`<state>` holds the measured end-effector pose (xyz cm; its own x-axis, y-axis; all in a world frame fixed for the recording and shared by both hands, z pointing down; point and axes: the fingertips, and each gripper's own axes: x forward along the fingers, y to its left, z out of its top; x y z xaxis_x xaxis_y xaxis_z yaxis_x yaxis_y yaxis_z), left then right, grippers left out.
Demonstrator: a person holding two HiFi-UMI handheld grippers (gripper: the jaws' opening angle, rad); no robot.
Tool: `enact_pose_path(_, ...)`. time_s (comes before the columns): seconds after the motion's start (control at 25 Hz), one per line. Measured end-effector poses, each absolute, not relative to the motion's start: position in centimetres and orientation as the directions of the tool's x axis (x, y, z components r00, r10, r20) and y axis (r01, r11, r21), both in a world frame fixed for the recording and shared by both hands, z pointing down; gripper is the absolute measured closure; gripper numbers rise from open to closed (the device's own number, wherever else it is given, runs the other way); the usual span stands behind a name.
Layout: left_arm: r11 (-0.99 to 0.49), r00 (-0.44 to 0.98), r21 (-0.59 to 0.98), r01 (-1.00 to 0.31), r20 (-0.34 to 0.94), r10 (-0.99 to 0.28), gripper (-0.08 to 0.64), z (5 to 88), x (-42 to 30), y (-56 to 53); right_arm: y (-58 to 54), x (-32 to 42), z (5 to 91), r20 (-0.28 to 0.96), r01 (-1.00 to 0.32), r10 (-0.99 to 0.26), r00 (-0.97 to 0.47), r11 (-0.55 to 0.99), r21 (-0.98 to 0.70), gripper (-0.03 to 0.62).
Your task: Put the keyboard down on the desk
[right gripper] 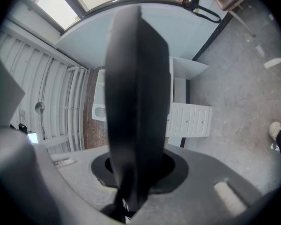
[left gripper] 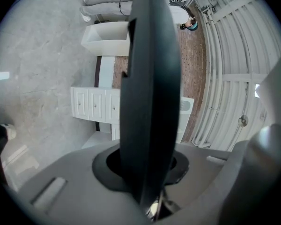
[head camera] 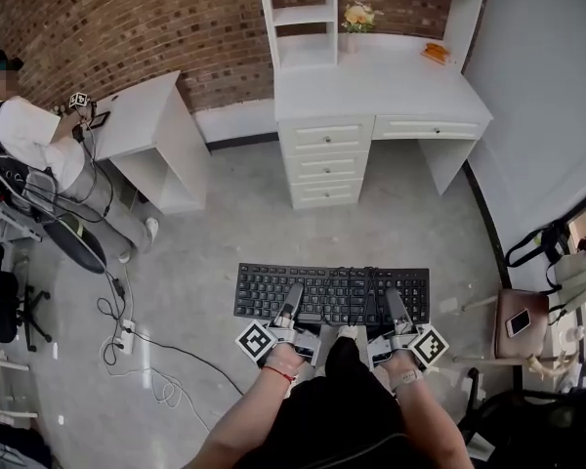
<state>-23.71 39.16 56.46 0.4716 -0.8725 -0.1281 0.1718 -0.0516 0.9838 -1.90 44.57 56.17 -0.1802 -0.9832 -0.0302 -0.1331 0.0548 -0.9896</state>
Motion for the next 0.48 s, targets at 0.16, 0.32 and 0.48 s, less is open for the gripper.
enact_pose_path(0.16, -0.053, 0.462, 0.984, 0.171, -0.127, -0.878, 0.483, 56.5, -22.8, 36.2, 41.4, -1.0, 56.3, -0.031, -0.121, -0.98, -0.195, 0.055, -0.991, 0.518)
enact_pose_path(0.32, -0.047, 0.46, 0.986, 0.161, -0.117, -0.88, 0.483, 56.2, -21.3, 33.0, 38.0, 0.5, 56.4, -0.028, -0.113, -0.979, -0.203, 0.052, -0.992, 0.518)
enact_pose_path(0.48, -0.067, 0.453, 0.986, 0.152, -0.13, -0.882, 0.483, 55.6, -19.7, 29.5, 34.4, 2.3, 56.2, -0.046, -0.107, -0.975, -0.216, 0.071, -0.992, 0.518)
